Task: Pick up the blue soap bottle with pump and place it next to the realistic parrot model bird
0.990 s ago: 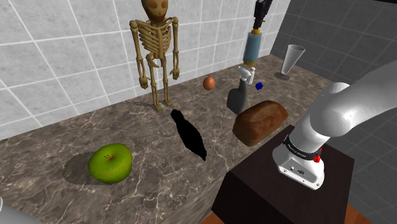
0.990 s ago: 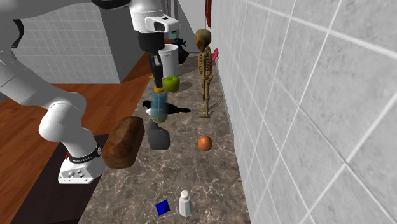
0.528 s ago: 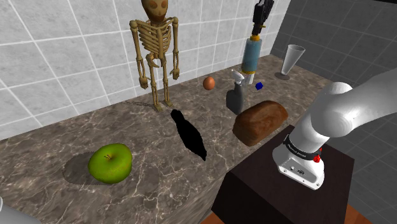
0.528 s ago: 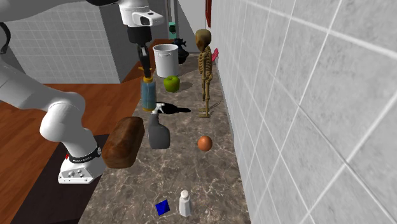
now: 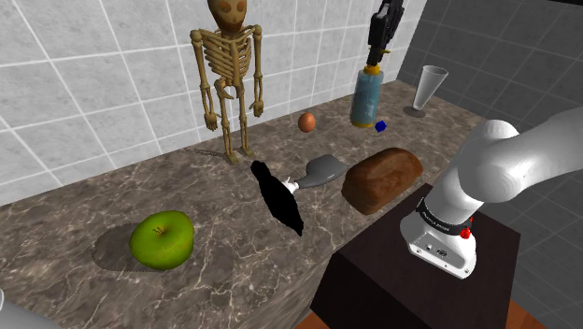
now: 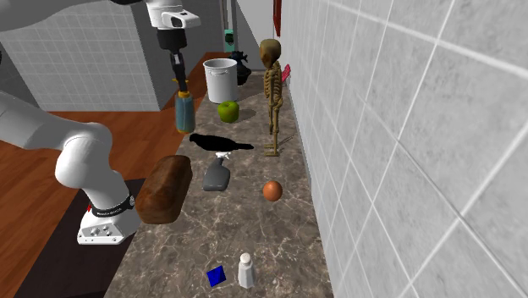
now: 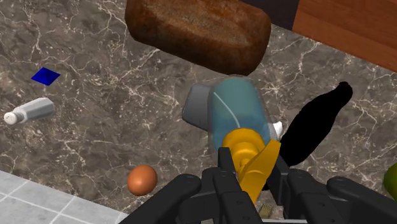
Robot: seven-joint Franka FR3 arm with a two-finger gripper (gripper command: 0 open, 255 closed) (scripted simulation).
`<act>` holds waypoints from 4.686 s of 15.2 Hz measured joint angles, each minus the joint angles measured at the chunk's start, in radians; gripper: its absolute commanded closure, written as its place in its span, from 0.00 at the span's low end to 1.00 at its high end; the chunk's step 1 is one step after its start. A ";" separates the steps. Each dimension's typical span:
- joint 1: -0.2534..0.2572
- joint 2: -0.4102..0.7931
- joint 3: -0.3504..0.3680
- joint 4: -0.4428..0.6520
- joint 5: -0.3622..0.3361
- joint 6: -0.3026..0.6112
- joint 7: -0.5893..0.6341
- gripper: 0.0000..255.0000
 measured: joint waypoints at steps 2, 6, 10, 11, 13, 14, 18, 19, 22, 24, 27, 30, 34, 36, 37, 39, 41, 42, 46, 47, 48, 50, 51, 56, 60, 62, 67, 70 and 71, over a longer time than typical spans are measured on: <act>0.012 -0.004 0.040 0.004 0.027 -0.006 0.046 1.00; 0.038 -0.016 0.127 0.012 0.087 -0.018 0.144 1.00; 0.059 -0.012 0.215 0.041 0.144 -0.030 0.244 1.00; 0.060 0.000 0.234 0.051 0.154 -0.026 0.264 1.00; 0.072 0.002 0.285 0.064 0.186 -0.027 0.320 1.00; 0.071 0.020 0.309 0.087 0.196 -0.026 0.346 1.00; 0.078 0.014 0.340 0.048 0.216 0.012 0.370 1.00; 0.080 0.009 0.342 0.031 0.219 0.024 0.368 1.00; 0.085 -0.003 0.353 -0.016 0.229 0.061 0.370 1.00; 0.088 -0.009 0.358 -0.046 0.234 0.085 0.367 1.00; 0.093 -0.024 0.362 -0.095 0.242 0.118 0.362 1.00; 0.097 -0.030 0.371 -0.137 0.250 0.155 0.359 1.00; 0.103 -0.040 0.383 -0.198 0.262 0.205 0.354 1.00; 0.107 -0.045 0.391 -0.225 0.270 0.228 0.355 1.00; 0.108 -0.044 0.394 -0.240 0.272 0.244 0.353 1.00; 0.112 -0.050 0.402 -0.269 0.281 0.267 0.352 1.00; 0.114 -0.048 0.409 -0.292 0.286 0.293 0.350 1.00; 0.115 -0.046 0.414 -0.304 0.290 0.307 0.350 1.00; 0.120 -0.043 0.432 -0.352 0.305 0.358 0.349 1.00; 0.121 -0.040 0.437 -0.363 0.308 0.372 0.349 1.00; 0.121 -0.039 0.441 -0.375 0.311 0.386 0.347 1.00; 0.123 -0.034 0.451 -0.399 0.319 0.414 0.346 1.00; 0.125 -0.031 0.457 -0.411 0.324 0.429 0.346 1.00; 0.129 -0.014 0.483 -0.464 0.344 0.500 0.344 1.00; 0.132 0.004 0.504 -0.500 0.359 0.554 0.344 1.00; 0.132 0.006 0.506 -0.504 0.360 0.564 0.343 1.00; 0.131 0.009 0.507 -0.503 0.361 0.568 0.343 0.00; 0.131 0.011 0.509 -0.506 0.361 0.568 0.344 0.00; 0.131 0.011 0.509 -0.506 0.361 0.568 0.344 0.00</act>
